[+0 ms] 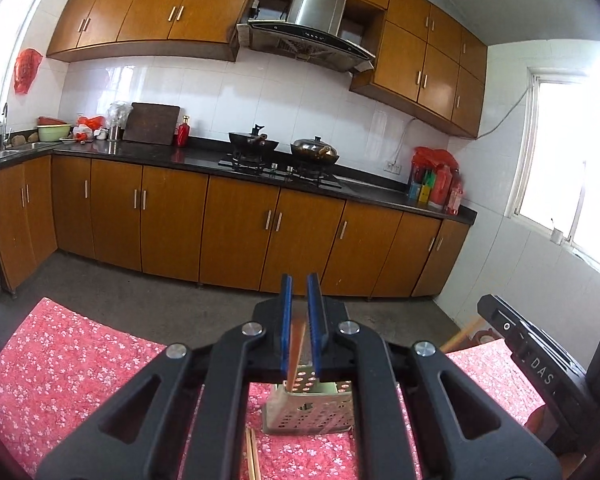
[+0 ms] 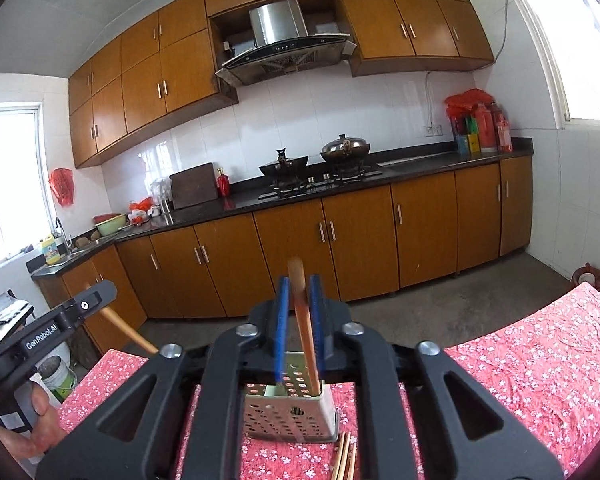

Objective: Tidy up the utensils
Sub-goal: 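Open both grippers to release the chopsticks into the holder, then grasp another wooden chopstick with the right gripper while the left gripper grasps one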

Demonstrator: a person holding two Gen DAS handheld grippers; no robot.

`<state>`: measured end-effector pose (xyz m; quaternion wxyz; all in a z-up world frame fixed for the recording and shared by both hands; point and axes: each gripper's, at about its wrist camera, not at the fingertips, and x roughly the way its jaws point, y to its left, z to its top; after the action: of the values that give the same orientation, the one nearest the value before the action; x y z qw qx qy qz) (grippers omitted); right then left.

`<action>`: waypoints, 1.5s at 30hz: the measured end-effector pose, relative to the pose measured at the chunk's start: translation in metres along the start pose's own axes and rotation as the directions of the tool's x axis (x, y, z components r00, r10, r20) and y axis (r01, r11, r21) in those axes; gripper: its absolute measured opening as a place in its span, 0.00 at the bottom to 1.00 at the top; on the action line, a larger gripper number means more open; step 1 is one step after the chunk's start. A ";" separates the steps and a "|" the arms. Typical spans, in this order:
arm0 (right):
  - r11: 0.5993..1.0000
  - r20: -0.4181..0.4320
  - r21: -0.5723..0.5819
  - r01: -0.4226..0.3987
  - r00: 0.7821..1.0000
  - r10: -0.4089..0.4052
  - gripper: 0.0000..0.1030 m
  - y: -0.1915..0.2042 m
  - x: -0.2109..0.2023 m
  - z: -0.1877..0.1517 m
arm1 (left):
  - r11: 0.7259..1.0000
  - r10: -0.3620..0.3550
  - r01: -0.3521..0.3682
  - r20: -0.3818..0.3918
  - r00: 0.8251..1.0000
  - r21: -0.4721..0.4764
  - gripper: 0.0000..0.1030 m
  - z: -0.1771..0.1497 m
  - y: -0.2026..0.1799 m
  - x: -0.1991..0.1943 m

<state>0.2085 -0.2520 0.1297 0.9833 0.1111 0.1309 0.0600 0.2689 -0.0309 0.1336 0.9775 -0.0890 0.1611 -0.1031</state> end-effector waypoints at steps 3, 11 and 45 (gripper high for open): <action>1.000 0.026 -0.006 0.005 1.000 -0.005 0.29 0.001 -0.011 0.003 | 1.000 0.007 -0.007 0.020 1.000 -0.020 0.14 0.005 0.008 -0.014; 0.998 0.026 0.011 0.063 0.998 -0.063 0.29 -0.016 -0.058 -0.006 | 0.997 0.063 -0.062 0.020 0.998 -0.049 0.18 -0.001 0.035 -0.063; 0.977 -0.562 -0.010 0.213 0.807 -0.181 0.07 -0.069 -0.017 -0.215 | 0.999 0.023 -0.044 -0.542 0.840 -0.026 0.15 -0.233 0.062 -0.037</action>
<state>0.1402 -0.2778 -0.0851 0.8992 0.1007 0.4255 -0.0160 0.1678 0.0047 -0.0856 0.8921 -0.0717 0.4338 -0.1039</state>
